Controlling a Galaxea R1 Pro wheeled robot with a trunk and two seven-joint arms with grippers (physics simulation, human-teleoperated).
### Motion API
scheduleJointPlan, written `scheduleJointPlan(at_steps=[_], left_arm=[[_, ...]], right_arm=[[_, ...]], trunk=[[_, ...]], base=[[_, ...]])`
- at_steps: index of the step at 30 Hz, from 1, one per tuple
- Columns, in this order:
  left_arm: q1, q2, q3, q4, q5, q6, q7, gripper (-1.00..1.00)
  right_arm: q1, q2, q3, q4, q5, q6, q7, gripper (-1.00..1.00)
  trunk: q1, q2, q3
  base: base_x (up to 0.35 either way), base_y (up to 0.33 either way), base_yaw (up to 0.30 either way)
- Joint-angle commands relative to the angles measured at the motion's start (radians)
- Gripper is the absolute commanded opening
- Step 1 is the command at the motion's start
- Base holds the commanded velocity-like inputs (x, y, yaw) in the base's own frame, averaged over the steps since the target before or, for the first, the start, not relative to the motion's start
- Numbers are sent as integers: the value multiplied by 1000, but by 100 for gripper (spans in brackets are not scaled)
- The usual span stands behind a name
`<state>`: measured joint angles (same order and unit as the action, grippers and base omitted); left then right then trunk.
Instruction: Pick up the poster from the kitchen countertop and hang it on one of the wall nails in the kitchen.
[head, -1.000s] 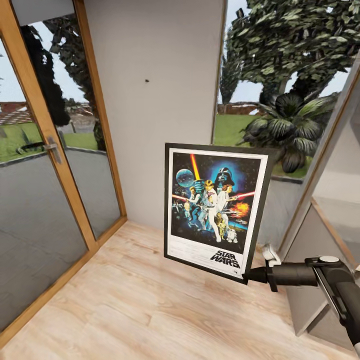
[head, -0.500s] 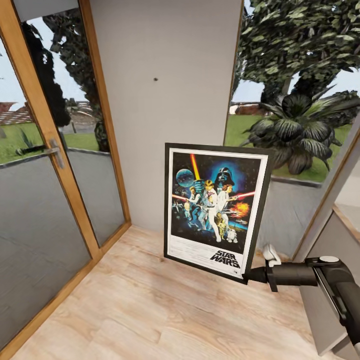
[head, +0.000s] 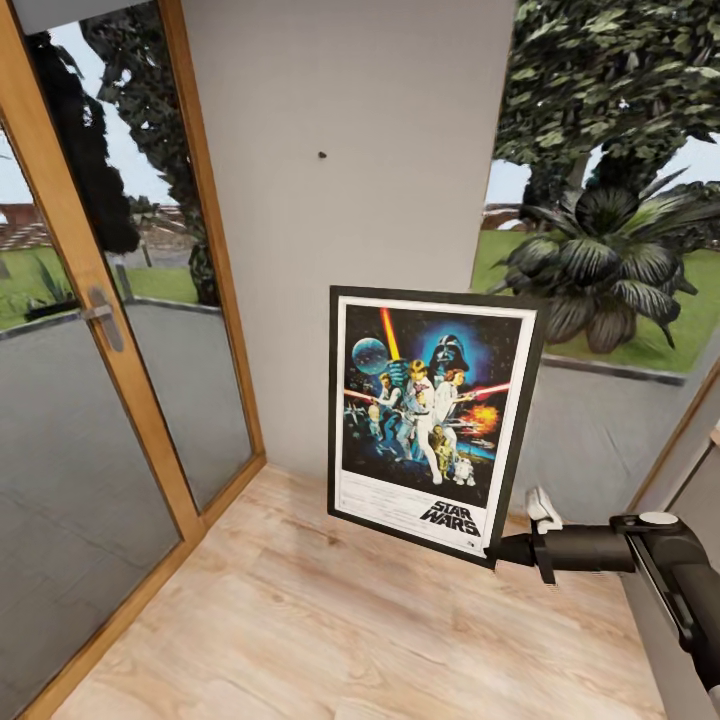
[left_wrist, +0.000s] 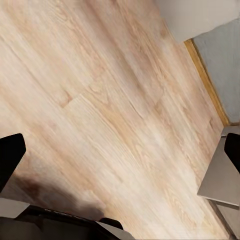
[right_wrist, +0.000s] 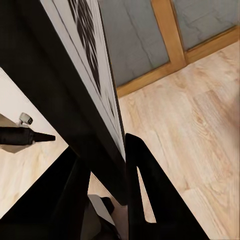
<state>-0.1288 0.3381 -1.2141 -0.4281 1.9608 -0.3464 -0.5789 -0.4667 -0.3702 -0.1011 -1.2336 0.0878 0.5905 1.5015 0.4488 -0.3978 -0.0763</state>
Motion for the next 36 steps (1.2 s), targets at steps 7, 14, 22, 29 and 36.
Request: scheduleJointPlan(at_steps=[7, 14, 22, 29, 36], left_arm=[[-2, 1, -9, -1, 10, -5, -3, 100], [-2, 2, -4, 12, 5, -5, -6, 100], [-2, 7, -4, 183, -91, -7, -100, 100], [-2, -10, -5, 223, -131, -11, -180, 100], [-2, -17, -5, 230, -253, -26, -191, 100]], right_arm=[[0, 0, -2, -1, 7, 11, 8, -100], [-6, 45, -5, -61, 7, 17, 6, -100], [-140, 152, -5, -145, 11, 144, 5, -100], [-272, 204, -4, -148, 18, 243, 2, -100], [-456, 219, 81, -110, 22, 334, -131, -100]], trunk=[[1, -2, -2], [1, -2, -2], [1, -2, -2], [1, -2, -2], [1, -2, -2]], base=[[327, 125, 0], [203, 61, 0], [3, 1, 0], [0, 0, 0], [0, 0, 0]])
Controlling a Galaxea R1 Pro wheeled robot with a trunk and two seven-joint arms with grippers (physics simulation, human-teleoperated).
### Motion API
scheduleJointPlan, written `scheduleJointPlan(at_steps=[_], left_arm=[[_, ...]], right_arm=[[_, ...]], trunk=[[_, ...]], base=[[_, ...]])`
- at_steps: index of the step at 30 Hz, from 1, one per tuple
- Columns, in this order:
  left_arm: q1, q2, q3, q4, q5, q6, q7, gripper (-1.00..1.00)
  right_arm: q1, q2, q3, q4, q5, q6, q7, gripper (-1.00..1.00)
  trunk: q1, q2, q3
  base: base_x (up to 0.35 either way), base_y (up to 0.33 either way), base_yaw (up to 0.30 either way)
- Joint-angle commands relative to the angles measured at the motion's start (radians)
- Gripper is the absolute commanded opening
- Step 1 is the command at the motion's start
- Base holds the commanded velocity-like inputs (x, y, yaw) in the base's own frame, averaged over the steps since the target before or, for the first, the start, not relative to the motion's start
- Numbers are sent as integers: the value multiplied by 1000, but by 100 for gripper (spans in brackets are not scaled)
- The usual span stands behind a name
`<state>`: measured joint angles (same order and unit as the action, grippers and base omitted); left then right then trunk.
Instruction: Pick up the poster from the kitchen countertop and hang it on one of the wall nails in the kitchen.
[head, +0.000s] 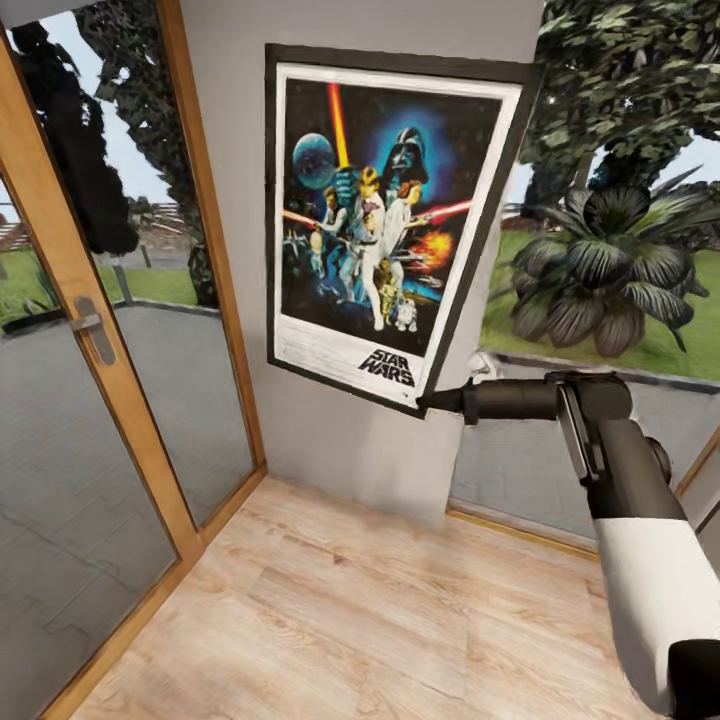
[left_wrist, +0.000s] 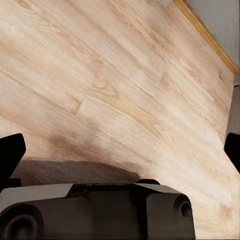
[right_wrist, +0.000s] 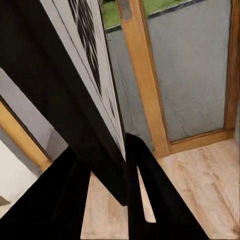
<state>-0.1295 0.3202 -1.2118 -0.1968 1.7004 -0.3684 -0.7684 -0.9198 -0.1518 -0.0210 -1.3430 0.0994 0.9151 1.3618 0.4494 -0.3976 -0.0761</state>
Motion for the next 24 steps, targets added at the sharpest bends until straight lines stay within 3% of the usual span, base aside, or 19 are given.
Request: scheduleJointPlan(at_steps=[1, 2, 4, 12, 21, 24], left_arm=[[-1, 1, -8, -1, 4, -5, -1, 100], [-1, 1, -8, 0, -4, -6, -1, 100], [-1, 0, -8, 1, -8, -7, 0, 100], [-1, 1, -8, 2, -10, -12, 0, 100], [-1, 2, -8, 2, -10, -15, 0, 100], [-1, 2, -8, 3, -10, -15, 0, 100]], right_arm=[[-17, 1, 26, 3, 10, 19, -8, -100], [-65, 2, 119, 28, 9, 45, -79, -100], [-106, 2, 162, 98, 6, 57, -131, -100], [-195, 3, 191, 202, 7, 75, -164, -100], [-219, 3, 190, 210, -2, 78, -160, -100], [-220, 3, 183, 208, -28, 76, -159, -100]], trunk=[[1, -2, -2], [1, -2, -2], [1, -2, -2], [1, -2, -2], [1, -2, -2], [1, -2, -2]], base=[[0, 0, 0], [0, 0, 0], [0, 0, 0], [0, 0, 0], [0, 0, 0], [0, 0, 0]])
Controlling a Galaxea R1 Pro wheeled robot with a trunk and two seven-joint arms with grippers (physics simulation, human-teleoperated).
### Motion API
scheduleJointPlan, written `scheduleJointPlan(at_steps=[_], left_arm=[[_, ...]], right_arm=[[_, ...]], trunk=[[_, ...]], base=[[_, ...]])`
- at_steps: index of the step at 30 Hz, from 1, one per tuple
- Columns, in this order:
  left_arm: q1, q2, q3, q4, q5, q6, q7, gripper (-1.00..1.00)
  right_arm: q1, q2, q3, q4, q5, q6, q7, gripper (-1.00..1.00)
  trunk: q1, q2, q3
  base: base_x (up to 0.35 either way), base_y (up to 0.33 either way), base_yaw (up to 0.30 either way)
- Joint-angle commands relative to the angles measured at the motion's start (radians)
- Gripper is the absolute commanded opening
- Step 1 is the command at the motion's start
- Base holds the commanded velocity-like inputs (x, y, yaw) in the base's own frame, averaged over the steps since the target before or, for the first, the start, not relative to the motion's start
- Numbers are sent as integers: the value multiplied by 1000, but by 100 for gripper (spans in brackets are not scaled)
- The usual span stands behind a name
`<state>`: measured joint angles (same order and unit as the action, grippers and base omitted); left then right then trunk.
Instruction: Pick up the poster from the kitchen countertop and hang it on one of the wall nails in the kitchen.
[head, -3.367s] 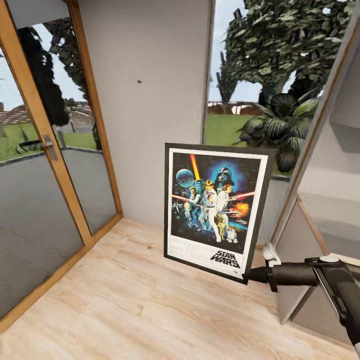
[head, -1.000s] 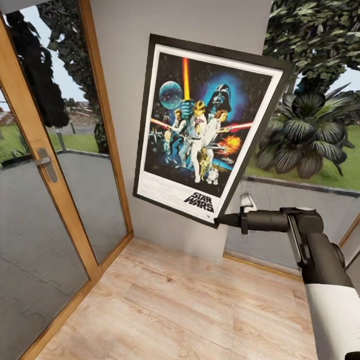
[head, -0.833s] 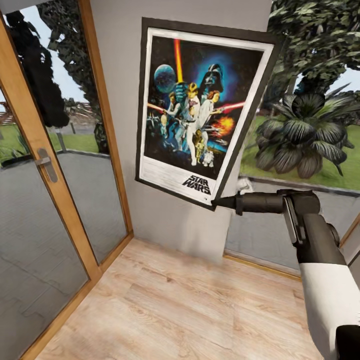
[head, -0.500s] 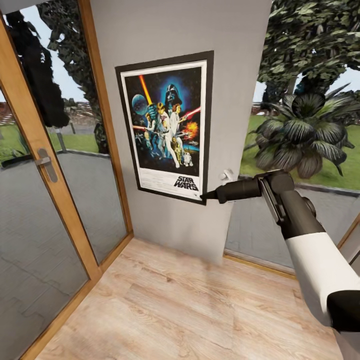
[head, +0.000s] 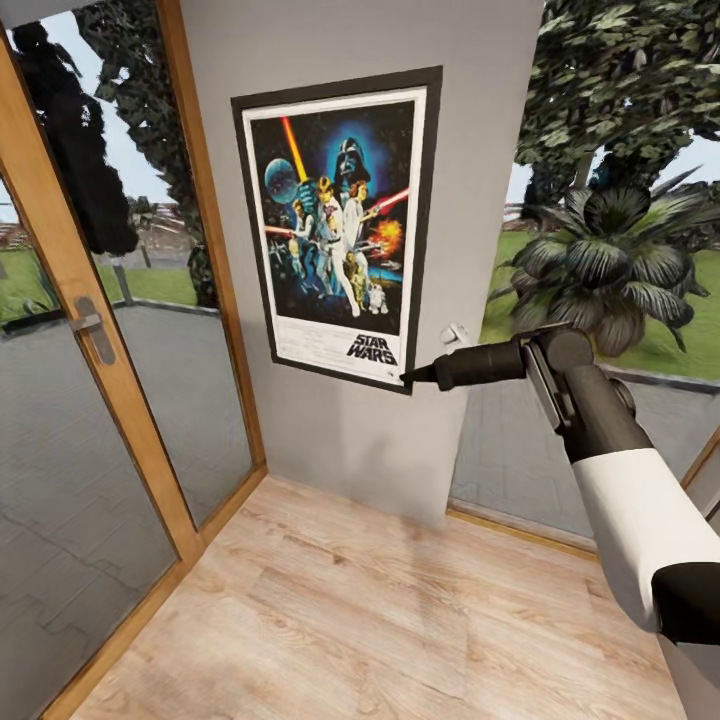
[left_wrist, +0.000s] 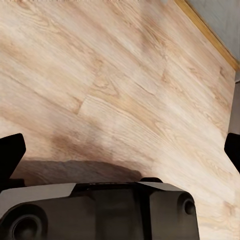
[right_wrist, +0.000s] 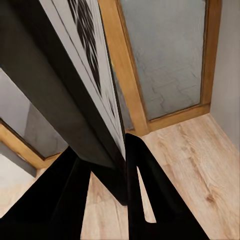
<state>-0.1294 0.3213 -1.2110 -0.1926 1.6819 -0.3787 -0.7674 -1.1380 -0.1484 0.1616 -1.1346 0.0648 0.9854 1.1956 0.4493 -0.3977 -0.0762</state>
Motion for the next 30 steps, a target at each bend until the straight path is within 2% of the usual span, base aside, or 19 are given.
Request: scheduleJointPlan(at_steps=[1, 2, 4, 6, 15, 30], left_arm=[[-1, 1, -8, -1, 9, -4, -1, 100], [-1, 1, -8, -1, 9, -4, -1, 100], [-1, 1, -8, -1, 10, -4, -1, 100], [-1, 1, -8, -1, 10, -5, -1, 100], [-1, 1, -7, -1, 10, -5, -1, 100], [-1, 1, -7, -1, 10, -5, -1, 100]], right_arm=[[-1, 0, -2, -1, -6, 5, 7, -100], [-2, 0, -12, -2, -47, 4, 6, -100], [0, 0, -34, -2, -94, 1, 3, -100], [1, 1, -40, 1, -106, 0, 1, -100], [12, 1, -46, 9, -116, -4, -2, -100], [14, 1, -47, 10, -117, -5, -3, -100]], trunk=[[1, -2, -2], [1, -2, -2], [1, -2, -2], [1, -2, -2], [1, -2, -2], [1, -2, -2]], base=[[0, 0, 0], [0, 0, 0], [0, 0, 0], [0, 0, 0], [7, 0, 0], [130, 91, 0]])
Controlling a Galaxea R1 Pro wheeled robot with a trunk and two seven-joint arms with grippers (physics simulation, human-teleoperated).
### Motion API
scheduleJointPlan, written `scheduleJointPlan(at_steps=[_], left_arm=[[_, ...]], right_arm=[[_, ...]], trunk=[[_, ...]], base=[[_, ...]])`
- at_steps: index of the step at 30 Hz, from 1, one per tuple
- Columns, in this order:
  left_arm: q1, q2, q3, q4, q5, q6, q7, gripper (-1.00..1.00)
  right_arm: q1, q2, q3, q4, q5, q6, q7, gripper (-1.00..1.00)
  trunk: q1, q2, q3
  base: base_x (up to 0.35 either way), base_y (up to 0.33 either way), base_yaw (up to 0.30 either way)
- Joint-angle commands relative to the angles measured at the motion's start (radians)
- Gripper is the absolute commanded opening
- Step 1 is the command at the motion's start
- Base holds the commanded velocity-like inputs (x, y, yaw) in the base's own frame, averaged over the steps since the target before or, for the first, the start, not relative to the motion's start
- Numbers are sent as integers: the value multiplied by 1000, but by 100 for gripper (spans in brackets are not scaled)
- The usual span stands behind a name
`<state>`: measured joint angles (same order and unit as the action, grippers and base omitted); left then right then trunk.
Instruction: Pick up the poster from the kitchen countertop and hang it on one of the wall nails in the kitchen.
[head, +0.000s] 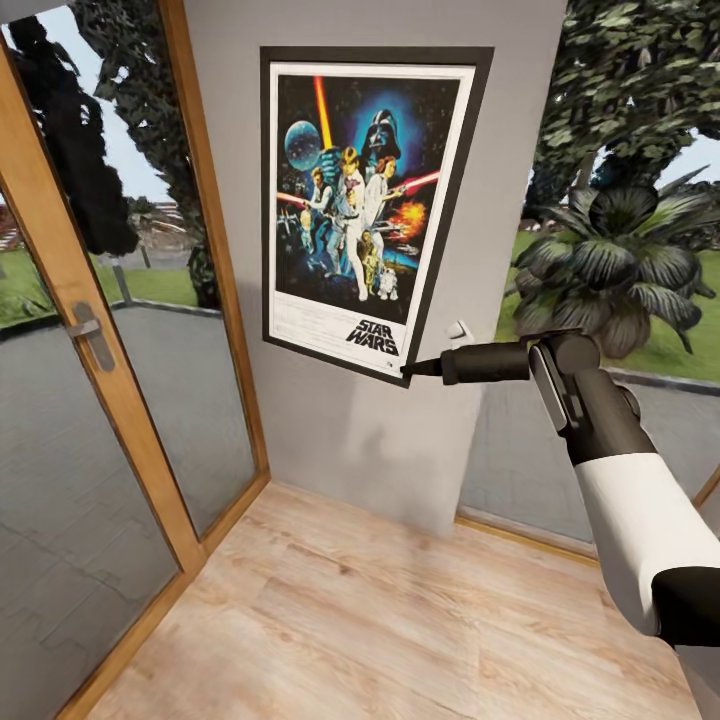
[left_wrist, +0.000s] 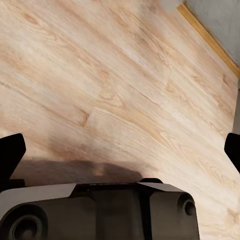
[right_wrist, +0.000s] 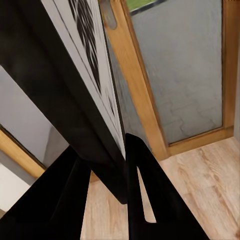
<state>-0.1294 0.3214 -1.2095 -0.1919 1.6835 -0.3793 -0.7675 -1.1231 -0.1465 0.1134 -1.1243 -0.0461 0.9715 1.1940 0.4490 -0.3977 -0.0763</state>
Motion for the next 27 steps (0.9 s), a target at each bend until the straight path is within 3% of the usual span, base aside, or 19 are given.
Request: scheduleJointPlan(at_steps=[1, 9, 18, 27], left_arm=[[-1, 1, -8, -1, 9, -4, -1, 100], [-1, 2, -8, -1, 9, -4, -1, 100], [-1, 2, -8, -1, 9, -4, 0, 100], [-1, 2, -8, -1, 10, -4, 5, 100]], right_arm=[[-1, -1, 2, 0, -6, 9, -1, -100], [-1, -2, 1, -1, -4, 9, -2, -100], [-1, -2, 1, -4, -4, 9, -53, -100], [-1, -2, 1, -5, -5, 9, -56, -100]], trunk=[[1, -2, -2], [1, -2, -2], [1, -2, -2], [1, -2, -2]], base=[[239, 139, 0], [293, 108, 0], [331, 4, 0], [136, 0, 0]])
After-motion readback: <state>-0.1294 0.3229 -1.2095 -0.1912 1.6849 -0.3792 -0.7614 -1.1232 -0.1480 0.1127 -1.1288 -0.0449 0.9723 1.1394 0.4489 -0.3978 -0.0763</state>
